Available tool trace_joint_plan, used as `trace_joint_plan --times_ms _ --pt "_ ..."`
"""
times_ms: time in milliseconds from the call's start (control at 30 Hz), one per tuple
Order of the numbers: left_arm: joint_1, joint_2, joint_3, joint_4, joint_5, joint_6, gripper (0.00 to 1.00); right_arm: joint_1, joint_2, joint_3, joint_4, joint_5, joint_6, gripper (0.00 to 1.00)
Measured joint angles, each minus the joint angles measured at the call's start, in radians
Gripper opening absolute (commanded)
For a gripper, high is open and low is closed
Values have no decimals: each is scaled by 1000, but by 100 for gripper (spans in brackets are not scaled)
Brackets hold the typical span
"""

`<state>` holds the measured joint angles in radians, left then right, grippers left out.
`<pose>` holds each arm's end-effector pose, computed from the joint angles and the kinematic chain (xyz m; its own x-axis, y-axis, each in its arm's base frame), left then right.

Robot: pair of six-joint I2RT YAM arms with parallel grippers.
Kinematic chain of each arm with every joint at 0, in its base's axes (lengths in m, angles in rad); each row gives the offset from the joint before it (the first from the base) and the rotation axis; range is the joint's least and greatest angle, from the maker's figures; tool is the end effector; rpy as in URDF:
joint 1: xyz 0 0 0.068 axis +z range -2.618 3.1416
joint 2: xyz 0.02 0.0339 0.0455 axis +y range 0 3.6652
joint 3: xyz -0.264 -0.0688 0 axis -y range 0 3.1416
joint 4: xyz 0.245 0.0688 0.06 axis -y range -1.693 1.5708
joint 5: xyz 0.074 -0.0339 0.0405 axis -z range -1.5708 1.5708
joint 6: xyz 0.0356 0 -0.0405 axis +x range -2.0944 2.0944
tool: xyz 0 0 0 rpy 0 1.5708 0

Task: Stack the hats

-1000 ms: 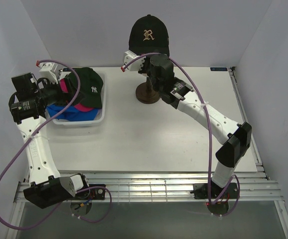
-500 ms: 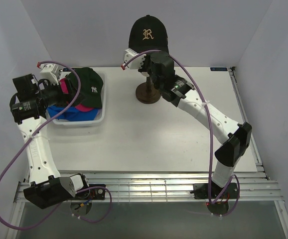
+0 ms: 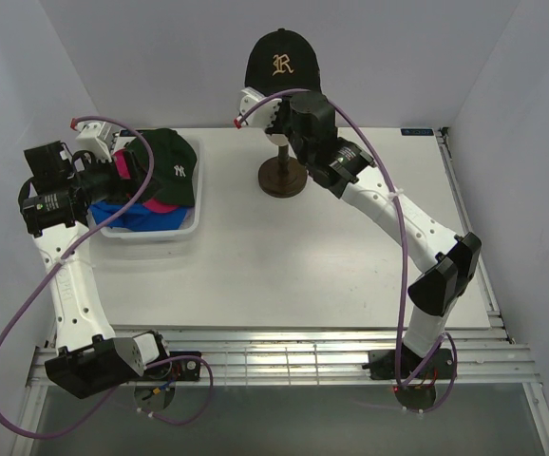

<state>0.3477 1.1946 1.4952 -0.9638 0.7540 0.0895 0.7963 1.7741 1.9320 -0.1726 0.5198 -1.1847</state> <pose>0.2133 0.0514 0.4274 -0.5534 -0.1312 -0.8225 0.3095 0.8844 -0.3493 0.2999 0.2812 0.4683 0.2491 -0.8951 -0.3698 -0.1123 0.3525 -0.9290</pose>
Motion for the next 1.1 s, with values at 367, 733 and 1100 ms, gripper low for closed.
trace_joint_plan --times_ms 367,733,1100 --pt "0 0 -12 0 -3 0 98 3 -1 0 -4 -23 37 93" --pt "0 2 -24 1 -16 14 98 80 -164 -184 1 -6 34 89" --pt "-3 309 -51 76 -101 95 74 174 -515 -449 69 -11 108 89"
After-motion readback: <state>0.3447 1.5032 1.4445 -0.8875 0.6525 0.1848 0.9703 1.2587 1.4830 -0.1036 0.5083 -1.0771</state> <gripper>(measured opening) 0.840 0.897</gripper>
